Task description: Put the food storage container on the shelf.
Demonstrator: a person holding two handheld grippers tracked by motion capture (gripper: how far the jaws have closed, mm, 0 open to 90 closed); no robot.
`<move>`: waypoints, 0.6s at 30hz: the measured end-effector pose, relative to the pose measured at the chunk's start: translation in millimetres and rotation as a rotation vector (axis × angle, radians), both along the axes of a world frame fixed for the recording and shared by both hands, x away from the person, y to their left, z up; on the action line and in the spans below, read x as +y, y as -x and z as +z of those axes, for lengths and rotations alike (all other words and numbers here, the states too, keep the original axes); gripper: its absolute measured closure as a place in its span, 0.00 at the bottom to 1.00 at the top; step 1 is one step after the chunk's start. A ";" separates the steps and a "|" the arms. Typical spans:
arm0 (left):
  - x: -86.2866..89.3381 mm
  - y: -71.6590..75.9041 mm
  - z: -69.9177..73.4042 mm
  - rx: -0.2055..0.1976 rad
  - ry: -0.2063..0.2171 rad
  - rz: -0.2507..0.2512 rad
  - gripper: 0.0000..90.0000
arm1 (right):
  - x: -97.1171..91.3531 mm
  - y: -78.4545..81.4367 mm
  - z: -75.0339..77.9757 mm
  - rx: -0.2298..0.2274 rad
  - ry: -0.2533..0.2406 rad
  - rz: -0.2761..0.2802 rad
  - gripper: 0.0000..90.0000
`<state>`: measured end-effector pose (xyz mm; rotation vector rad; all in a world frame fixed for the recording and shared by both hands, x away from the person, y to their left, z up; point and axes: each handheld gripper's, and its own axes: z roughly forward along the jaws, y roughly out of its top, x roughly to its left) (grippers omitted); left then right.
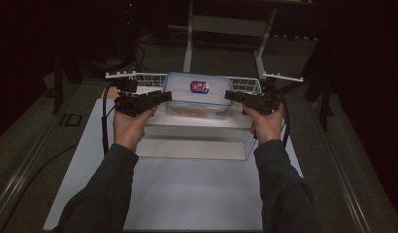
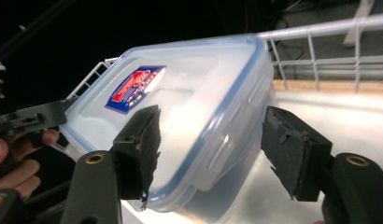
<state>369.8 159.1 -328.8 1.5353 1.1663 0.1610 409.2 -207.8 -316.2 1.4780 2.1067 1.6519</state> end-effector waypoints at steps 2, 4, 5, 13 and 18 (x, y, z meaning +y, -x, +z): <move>0.1 1.2 0.4 -0.013 -0.011 0.001 0.52 | 1.5 2.5 4.5 -0.030 0.035 0.011 0.43; 0.7 3.4 1.4 -0.034 -0.025 0.006 0.52 | 2.0 5.5 8.1 -0.062 0.049 0.036 0.45; 1.1 4.4 2.2 -0.045 -0.037 0.006 0.52 | 1.9 7.3 9.6 -0.078 0.055 0.049 0.46; 7.9 17.6 11.4 -0.123 -0.093 0.013 0.52 | 7.2 24.9 20.0 -0.216 0.233 0.135 0.46; 14.9 31.7 18.1 -0.172 -0.159 0.015 0.50 | 4.6 36.8 25.5 -0.250 0.284 0.155 0.44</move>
